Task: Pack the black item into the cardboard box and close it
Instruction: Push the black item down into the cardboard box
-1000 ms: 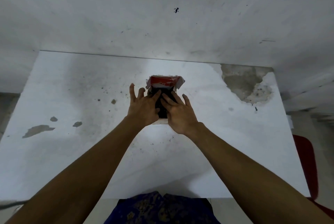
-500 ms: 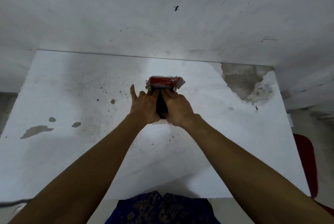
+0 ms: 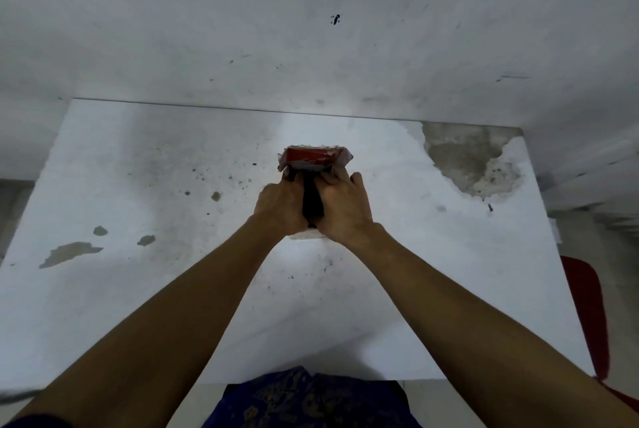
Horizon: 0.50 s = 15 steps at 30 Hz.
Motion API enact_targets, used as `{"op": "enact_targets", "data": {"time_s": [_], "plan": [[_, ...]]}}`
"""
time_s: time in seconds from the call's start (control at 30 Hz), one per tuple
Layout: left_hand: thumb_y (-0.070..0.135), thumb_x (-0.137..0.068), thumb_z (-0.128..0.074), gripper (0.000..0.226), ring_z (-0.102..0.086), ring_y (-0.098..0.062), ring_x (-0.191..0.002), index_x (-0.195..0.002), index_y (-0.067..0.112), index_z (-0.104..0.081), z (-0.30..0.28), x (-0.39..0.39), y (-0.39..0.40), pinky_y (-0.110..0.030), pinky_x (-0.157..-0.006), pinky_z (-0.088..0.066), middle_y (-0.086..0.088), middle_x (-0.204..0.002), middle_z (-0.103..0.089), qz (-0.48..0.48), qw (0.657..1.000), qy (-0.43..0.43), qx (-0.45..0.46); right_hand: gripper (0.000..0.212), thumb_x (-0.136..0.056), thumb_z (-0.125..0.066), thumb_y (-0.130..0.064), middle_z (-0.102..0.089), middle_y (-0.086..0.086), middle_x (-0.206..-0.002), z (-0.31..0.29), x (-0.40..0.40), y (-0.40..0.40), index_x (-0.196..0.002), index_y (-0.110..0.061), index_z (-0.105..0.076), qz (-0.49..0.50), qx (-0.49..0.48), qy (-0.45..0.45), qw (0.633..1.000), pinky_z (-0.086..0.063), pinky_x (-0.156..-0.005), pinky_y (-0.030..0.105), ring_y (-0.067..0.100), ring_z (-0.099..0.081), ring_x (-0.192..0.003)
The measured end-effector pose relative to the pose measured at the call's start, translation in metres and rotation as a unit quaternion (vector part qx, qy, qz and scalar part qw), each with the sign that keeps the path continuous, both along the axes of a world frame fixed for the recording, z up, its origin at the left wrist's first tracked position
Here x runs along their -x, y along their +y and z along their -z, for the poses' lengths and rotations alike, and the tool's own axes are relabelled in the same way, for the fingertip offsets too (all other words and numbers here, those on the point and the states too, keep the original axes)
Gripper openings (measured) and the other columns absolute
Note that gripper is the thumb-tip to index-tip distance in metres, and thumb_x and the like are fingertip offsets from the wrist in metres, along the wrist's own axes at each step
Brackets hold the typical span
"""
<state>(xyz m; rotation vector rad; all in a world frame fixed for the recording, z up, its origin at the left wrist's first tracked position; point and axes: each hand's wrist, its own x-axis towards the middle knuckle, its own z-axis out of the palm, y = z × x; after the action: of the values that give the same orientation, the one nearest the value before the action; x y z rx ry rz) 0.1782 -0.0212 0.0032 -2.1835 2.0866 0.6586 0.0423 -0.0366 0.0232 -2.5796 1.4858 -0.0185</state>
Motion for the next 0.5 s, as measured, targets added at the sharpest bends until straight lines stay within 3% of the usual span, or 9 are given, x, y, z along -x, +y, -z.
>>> {"op": "enact_targets", "data": {"time_s": [0.07,0.17,0.3,0.43,0.5], "plan": [[0.037,-0.074,-0.069,0.066,-0.067,-0.028,-0.089,-0.13,0.019,-0.04,-0.001,0.002,-0.003,-0.034,-0.071,-0.05,-0.005,-0.109,-0.064,-0.018,0.999,0.027,-0.007,0.063,-0.07,-0.073,-0.039,-0.065,-0.004,-0.122,0.003,0.008,0.005,-0.128,-0.022,-0.055,0.031,-0.013,-0.01,0.999,-0.034,-0.08,0.036,0.025,-0.051,-0.109],[0.037,-0.07,-0.07,0.068,-0.066,-0.027,-0.087,-0.128,0.018,-0.041,-0.004,0.001,-0.007,-0.033,-0.068,-0.049,-0.005,-0.107,-0.063,-0.017,1.0,0.006,-0.013,0.064,-0.073,-0.071,-0.044,-0.066,-0.004,-0.12,0.008,0.014,0.008,-0.131,-0.024,-0.053,0.047,-0.049,-0.023,0.997,-0.038,-0.076,0.036,0.026,-0.055,-0.097],[0.034,-0.071,-0.07,0.065,-0.066,-0.026,-0.083,-0.128,0.016,-0.042,-0.01,0.0,-0.006,-0.032,-0.067,-0.048,-0.004,-0.098,-0.066,0.005,1.0,-0.008,-0.011,0.06,-0.079,-0.07,-0.046,-0.071,0.0,-0.11,0.006,0.01,0.004,-0.131,-0.024,-0.051,0.058,-0.089,-0.03,0.994,-0.052,-0.084,0.041,0.027,-0.066,-0.092],[0.03,-0.073,-0.071,0.069,-0.067,-0.026,-0.074,-0.134,0.019,-0.041,-0.022,-0.01,0.01,-0.031,-0.063,-0.047,-0.002,-0.088,-0.069,0.033,0.996,0.026,0.075,0.072,-0.076,-0.073,-0.05,-0.07,-0.002,-0.114,0.002,0.017,0.006,-0.138,-0.025,-0.045,0.067,-0.144,-0.062,0.985,-0.056,-0.083,0.038,0.026,-0.068,-0.095],[0.03,-0.07,-0.073,0.061,-0.068,-0.023,-0.068,-0.126,0.02,-0.052,-0.028,-0.015,0.021,-0.027,-0.061,-0.048,0.001,-0.086,-0.072,0.011,0.986,0.072,0.147,0.069,-0.074,-0.073,-0.046,-0.069,-0.004,-0.117,0.001,0.021,0.008,-0.135,-0.027,-0.047,0.073,-0.158,-0.102,0.979,-0.055,-0.078,0.032,0.024,-0.068,-0.096]]}}
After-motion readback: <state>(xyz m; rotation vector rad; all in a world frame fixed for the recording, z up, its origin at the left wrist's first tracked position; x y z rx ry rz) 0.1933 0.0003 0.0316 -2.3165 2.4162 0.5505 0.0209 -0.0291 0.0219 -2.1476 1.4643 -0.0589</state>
